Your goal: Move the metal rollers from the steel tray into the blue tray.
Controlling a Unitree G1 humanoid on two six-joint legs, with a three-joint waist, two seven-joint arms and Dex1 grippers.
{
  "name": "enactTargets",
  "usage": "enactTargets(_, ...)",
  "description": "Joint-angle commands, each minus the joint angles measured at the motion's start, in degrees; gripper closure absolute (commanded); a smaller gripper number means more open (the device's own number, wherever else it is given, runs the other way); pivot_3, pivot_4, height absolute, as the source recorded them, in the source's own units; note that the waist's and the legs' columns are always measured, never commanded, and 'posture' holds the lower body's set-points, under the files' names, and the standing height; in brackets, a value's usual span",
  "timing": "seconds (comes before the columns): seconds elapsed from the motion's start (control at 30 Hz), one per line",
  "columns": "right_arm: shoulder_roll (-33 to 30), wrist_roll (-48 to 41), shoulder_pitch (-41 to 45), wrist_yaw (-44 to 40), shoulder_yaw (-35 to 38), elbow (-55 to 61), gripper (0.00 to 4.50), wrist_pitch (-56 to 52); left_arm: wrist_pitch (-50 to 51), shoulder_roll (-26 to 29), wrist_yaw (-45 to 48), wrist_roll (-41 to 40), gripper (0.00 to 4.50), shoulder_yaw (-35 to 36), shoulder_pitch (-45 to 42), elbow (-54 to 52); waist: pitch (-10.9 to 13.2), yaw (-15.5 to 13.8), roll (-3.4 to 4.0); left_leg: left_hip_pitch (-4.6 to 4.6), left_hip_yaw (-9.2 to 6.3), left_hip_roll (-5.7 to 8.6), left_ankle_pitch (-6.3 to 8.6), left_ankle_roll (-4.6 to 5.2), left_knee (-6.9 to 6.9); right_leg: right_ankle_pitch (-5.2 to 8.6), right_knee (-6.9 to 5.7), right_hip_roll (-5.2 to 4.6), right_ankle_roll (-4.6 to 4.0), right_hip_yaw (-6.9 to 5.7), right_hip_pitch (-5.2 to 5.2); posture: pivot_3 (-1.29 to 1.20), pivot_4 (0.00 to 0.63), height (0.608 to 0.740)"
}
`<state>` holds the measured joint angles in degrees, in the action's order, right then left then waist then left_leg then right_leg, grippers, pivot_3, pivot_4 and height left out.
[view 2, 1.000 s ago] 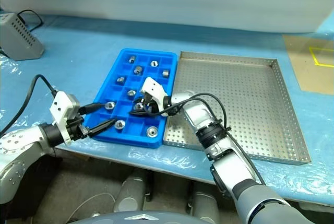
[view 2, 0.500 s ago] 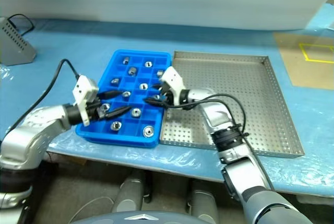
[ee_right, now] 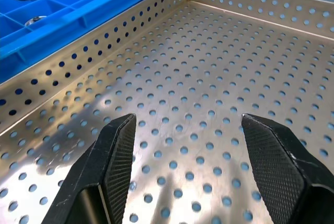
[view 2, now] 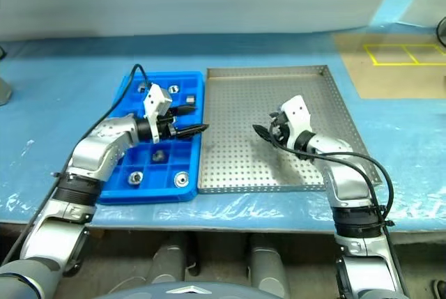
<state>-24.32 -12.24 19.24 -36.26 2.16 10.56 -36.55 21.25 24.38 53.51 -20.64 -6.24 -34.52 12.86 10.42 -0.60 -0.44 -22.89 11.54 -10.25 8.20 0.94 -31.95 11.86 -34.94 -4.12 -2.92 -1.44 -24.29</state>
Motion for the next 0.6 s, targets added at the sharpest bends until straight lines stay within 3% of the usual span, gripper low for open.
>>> enactTargets(0.03, -0.2, -2.2, -0.4, 1.1, 1.6, 4.8, 1.18, -0.8, -2.2, 0.6, 1.7, 1.2, 0.56, 0.1, -0.3, 0.4, 0.0, 0.3, 0.00, -0.01, 0.00, -0.02, 0.04, 0.06, -0.04, 0.00, -0.01, 0.00, 0.00, 0.00, 0.00, -0.28, 0.150, 0.740)
enactTargets(0.6, -0.5, -2.1, 5.4, 0.6, -1.5, -2.5, 1.18, 2.2, -1.1, 2.2, -1.1, 1.4, 0.56, 4.1, 3.9, -4.3, 0.0, -0.6, 0.02, -0.02, 0.00, -0.04, 0.19, 0.30, -0.31, -0.02, -0.01, -0.04, 0.01, -0.04, 0.16, -0.16, 0.150, 0.740)
